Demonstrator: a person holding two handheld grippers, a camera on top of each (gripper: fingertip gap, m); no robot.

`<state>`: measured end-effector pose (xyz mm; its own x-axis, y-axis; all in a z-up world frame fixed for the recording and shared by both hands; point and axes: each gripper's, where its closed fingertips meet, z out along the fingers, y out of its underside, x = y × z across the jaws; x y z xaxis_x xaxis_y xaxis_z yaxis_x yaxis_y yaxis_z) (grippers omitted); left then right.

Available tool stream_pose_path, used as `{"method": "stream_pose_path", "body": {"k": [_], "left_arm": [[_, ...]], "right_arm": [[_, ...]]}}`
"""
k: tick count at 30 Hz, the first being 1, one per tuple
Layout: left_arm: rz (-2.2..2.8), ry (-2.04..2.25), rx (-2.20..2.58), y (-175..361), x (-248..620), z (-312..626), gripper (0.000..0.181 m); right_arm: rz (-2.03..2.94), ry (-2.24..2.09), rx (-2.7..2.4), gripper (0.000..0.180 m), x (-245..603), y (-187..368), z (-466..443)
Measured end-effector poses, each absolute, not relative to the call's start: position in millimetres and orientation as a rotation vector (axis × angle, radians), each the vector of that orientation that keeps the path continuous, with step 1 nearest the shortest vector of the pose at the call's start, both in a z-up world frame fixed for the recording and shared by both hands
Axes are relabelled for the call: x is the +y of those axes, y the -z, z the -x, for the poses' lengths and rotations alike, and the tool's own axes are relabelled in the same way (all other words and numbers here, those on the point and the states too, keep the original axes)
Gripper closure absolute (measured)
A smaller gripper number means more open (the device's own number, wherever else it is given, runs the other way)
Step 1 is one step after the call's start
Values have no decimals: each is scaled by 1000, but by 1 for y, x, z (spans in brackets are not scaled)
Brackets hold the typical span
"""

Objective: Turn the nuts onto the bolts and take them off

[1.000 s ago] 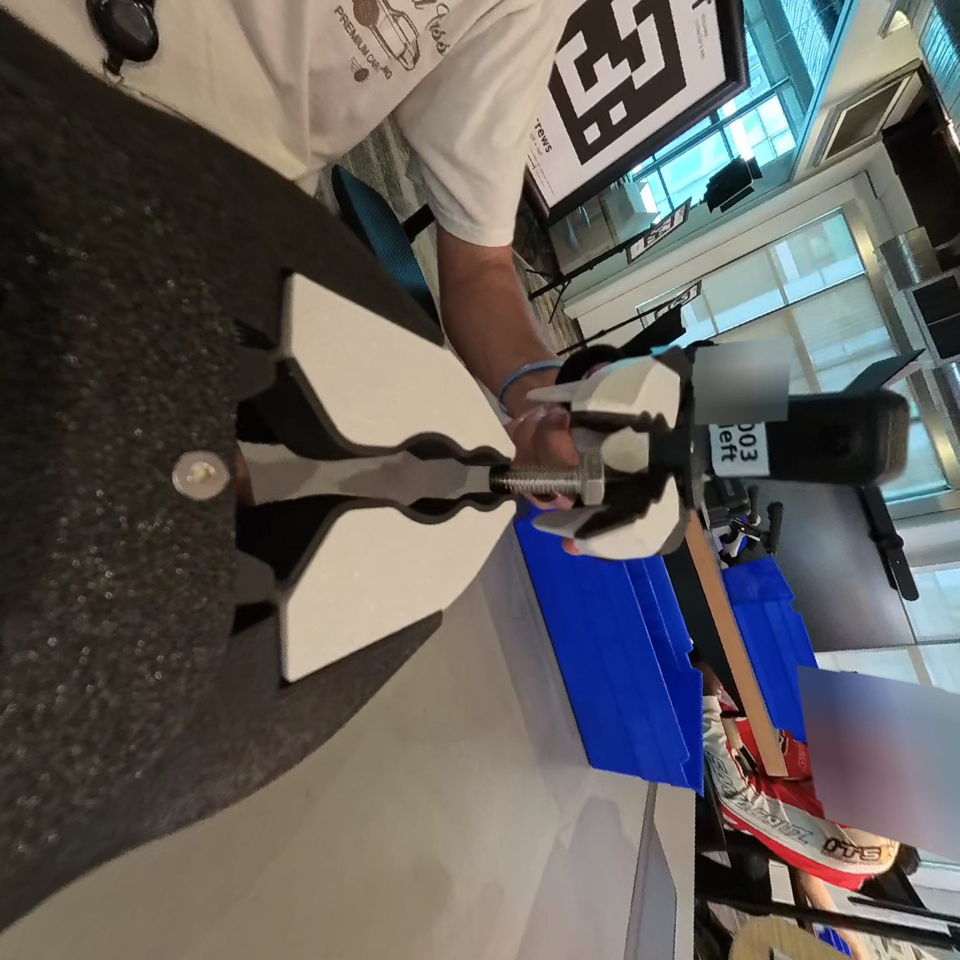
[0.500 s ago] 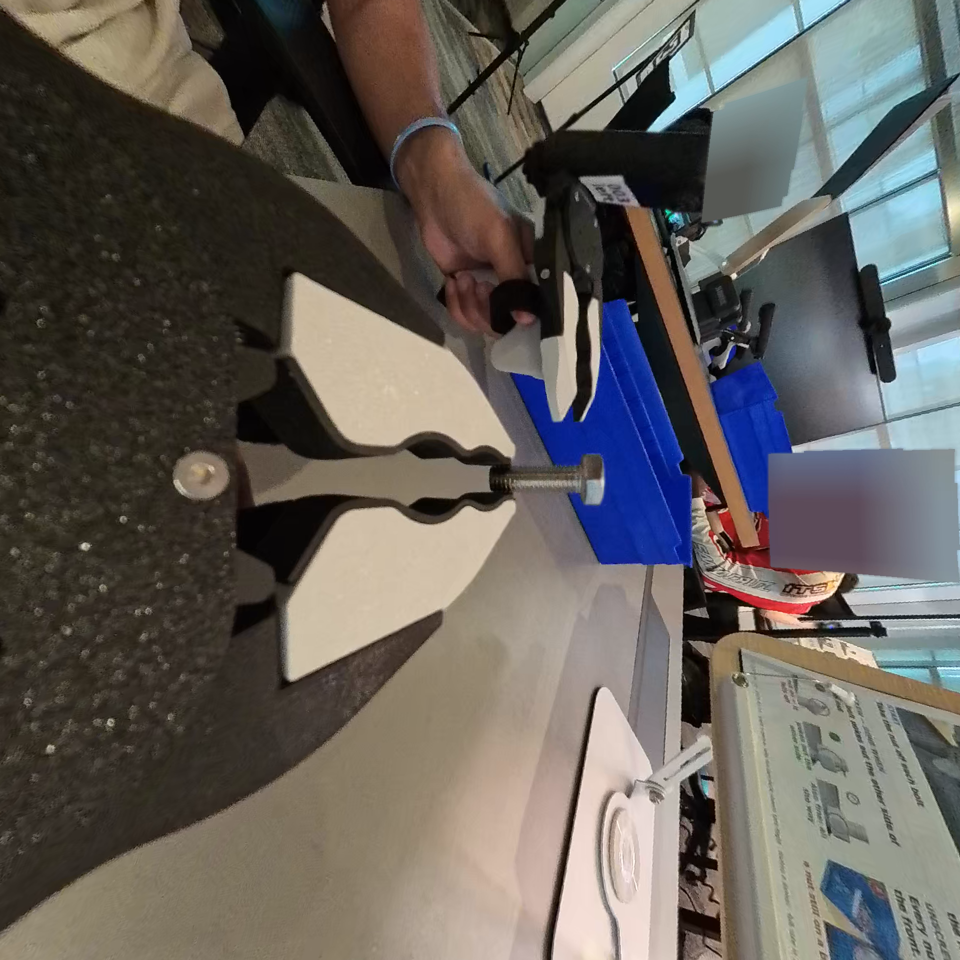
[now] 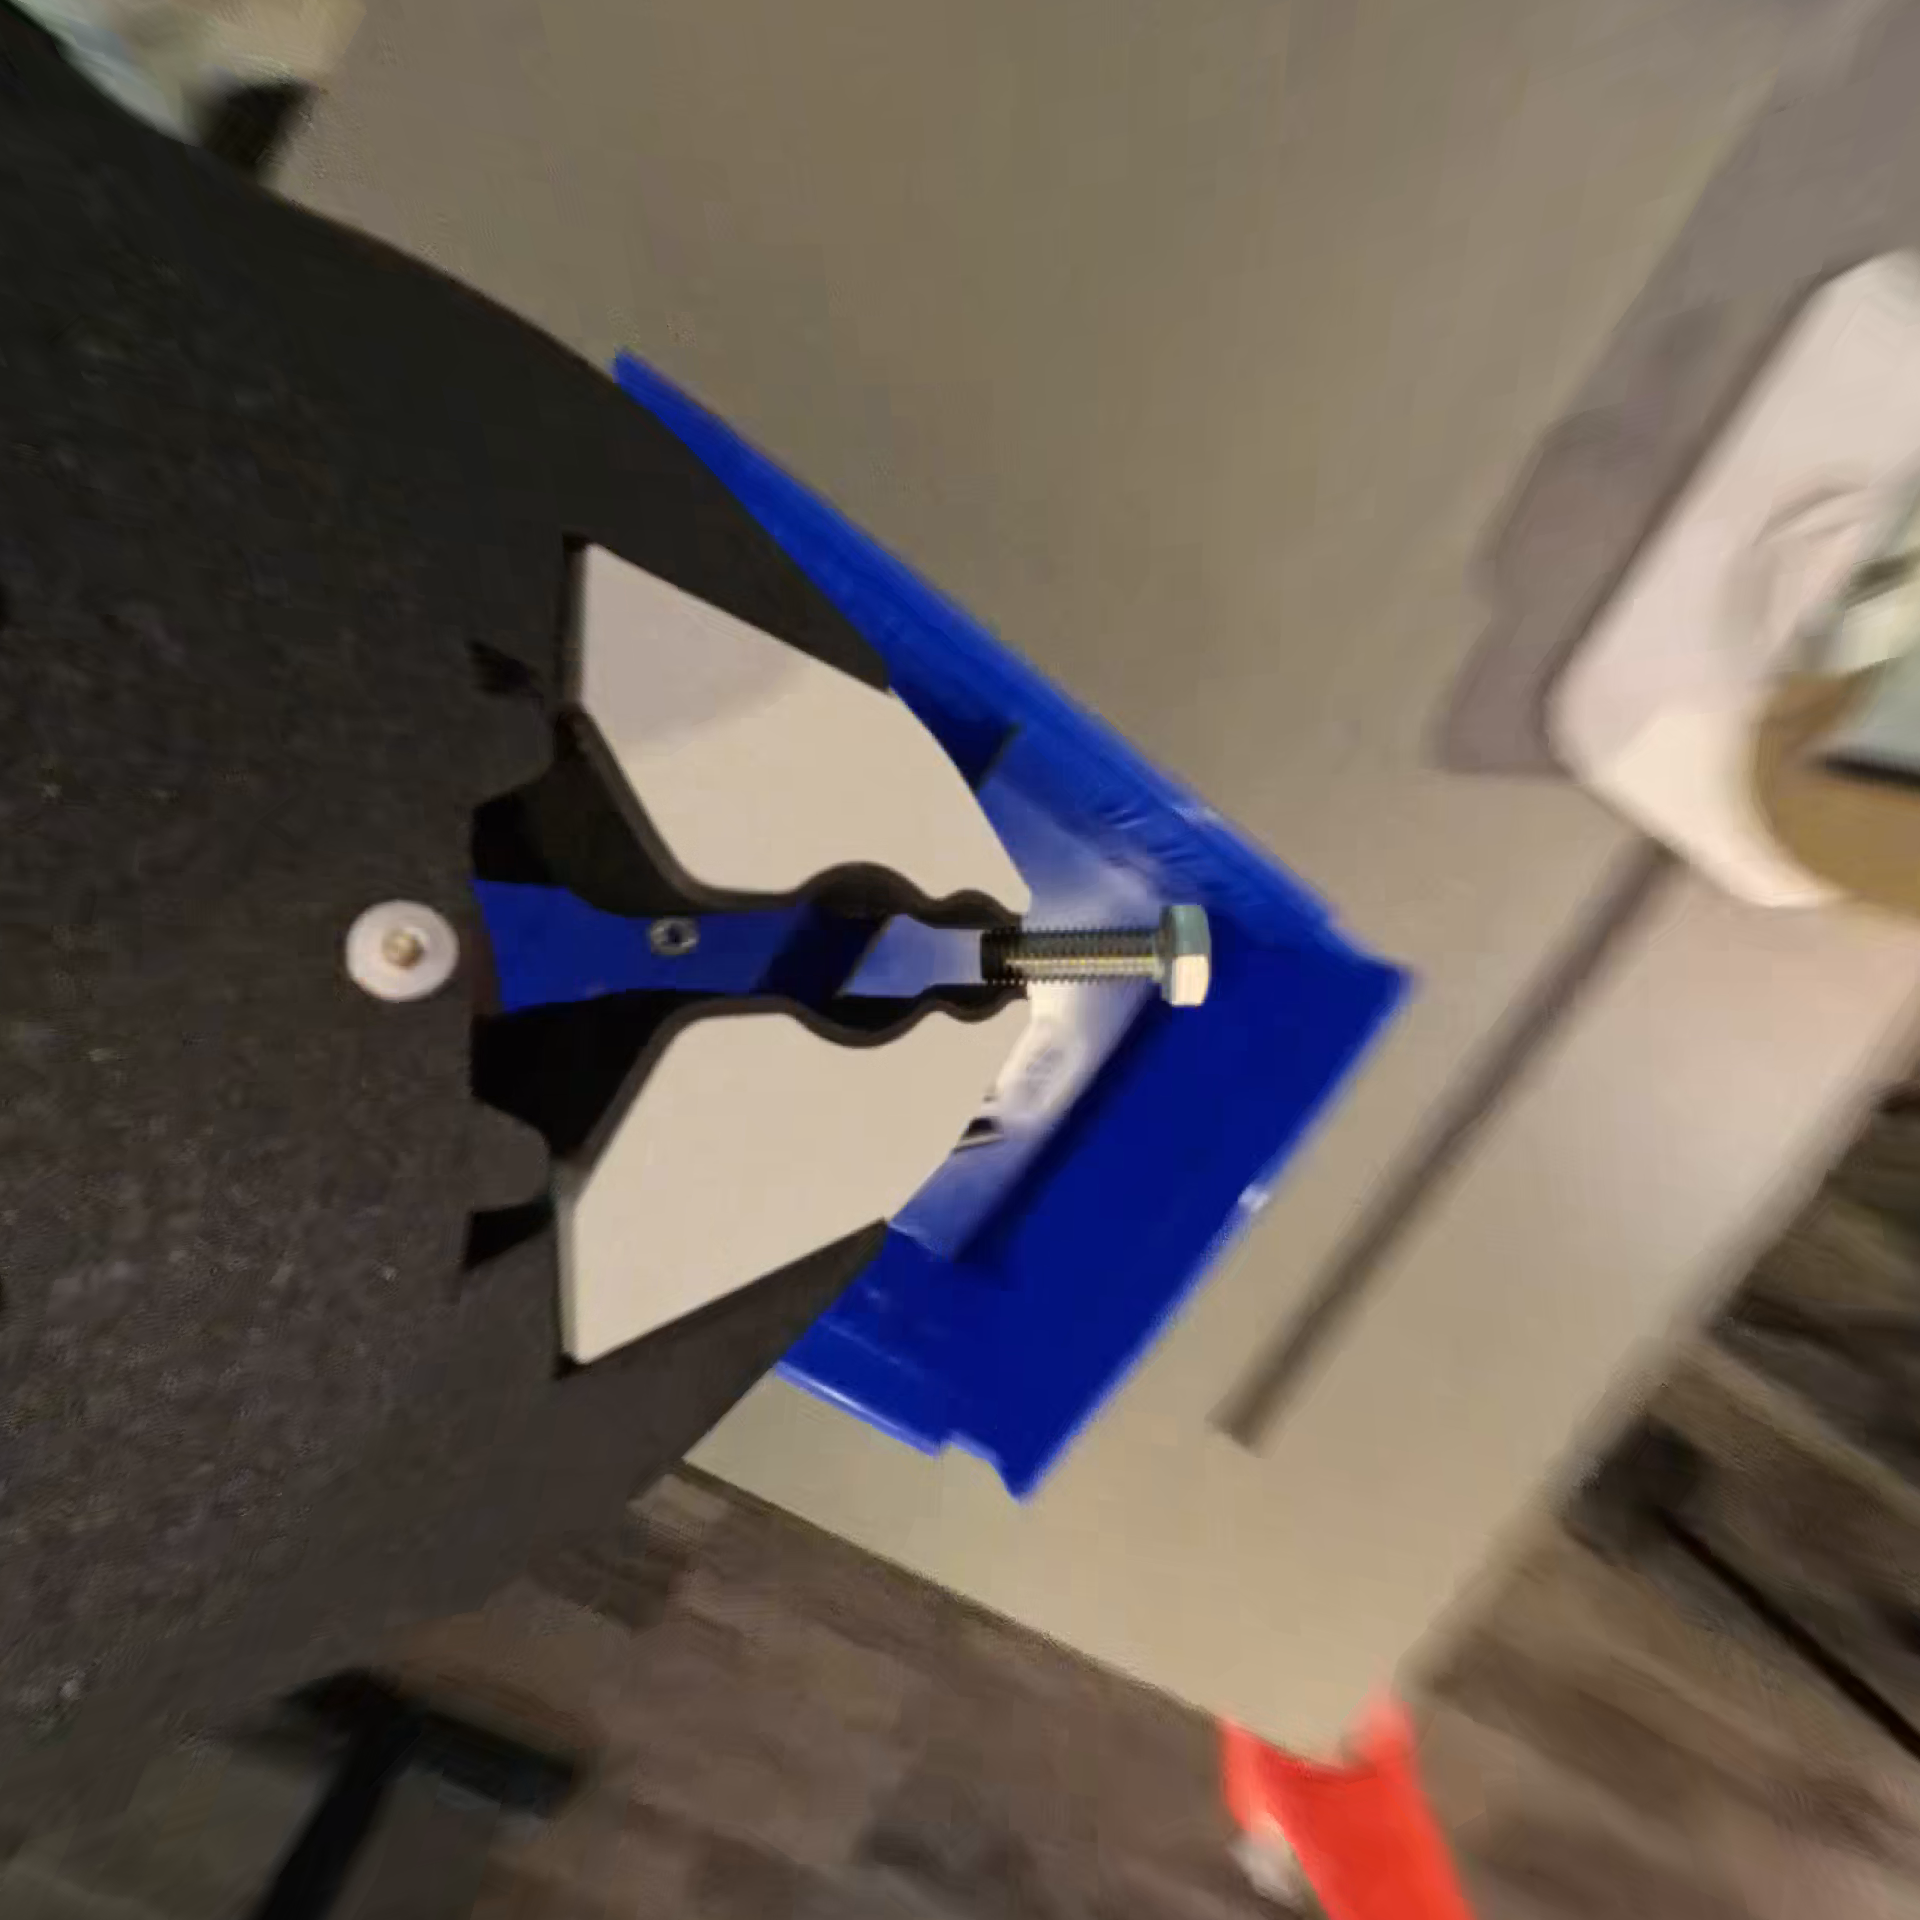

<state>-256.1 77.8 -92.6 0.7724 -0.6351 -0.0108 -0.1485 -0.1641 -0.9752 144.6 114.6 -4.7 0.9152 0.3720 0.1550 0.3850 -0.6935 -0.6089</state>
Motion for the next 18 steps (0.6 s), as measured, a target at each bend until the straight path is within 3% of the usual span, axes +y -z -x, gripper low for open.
{"method": "stream_pose_path", "body": {"k": [9,18], "left_arm": [[1714,466,676,97,75,252,142],[1726,458,720,102,71,247,142]], "right_arm": [[2928,102,-601,169,153,140,-217],[2993,99,-651,170,161,169,-206]]}}
